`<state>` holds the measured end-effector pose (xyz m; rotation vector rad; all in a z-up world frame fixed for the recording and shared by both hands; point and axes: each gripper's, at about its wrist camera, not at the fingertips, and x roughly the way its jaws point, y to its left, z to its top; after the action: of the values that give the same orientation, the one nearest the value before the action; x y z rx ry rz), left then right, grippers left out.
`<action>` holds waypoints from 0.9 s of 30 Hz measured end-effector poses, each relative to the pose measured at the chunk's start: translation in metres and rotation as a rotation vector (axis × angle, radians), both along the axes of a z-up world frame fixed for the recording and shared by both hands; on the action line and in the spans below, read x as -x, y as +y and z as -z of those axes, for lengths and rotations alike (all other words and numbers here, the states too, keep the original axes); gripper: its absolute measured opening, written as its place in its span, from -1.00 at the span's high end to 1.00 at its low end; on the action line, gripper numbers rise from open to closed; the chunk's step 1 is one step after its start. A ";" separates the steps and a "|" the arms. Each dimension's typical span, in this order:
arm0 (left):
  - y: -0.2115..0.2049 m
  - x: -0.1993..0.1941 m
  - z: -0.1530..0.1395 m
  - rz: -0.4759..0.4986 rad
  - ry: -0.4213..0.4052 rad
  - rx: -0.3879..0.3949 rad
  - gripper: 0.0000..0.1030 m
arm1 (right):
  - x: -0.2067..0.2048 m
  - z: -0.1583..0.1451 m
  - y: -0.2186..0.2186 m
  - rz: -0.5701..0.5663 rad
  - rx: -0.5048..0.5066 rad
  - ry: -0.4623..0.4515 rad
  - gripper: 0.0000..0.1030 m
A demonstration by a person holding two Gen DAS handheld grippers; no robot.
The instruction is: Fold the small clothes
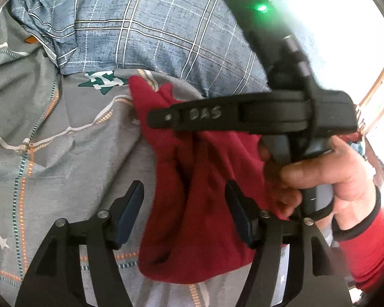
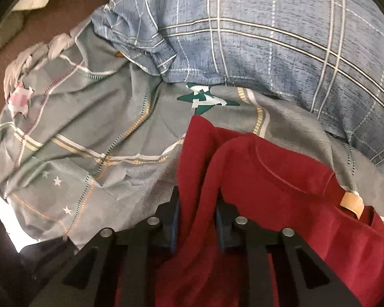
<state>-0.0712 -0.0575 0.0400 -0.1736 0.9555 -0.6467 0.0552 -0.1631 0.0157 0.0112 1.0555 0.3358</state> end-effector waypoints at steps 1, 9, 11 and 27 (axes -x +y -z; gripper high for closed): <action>-0.001 0.001 0.001 0.001 -0.001 -0.010 -0.25 | 0.002 -0.001 -0.003 0.003 -0.018 -0.002 0.59; -0.020 0.020 -0.002 -0.021 -0.037 -0.108 0.68 | 0.016 -0.020 -0.021 0.031 -0.102 -0.039 0.63; -0.024 0.026 -0.008 -0.029 -0.058 -0.103 0.69 | 0.022 -0.026 -0.027 0.036 -0.113 -0.049 0.64; -0.100 0.068 -0.067 0.064 -0.184 -0.153 0.69 | 0.081 -0.089 -0.108 0.100 -0.128 -0.157 0.66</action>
<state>-0.1388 -0.1575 0.1071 0.0516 0.8311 -0.6342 -0.0259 -0.2712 0.1050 0.1496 0.8739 0.3078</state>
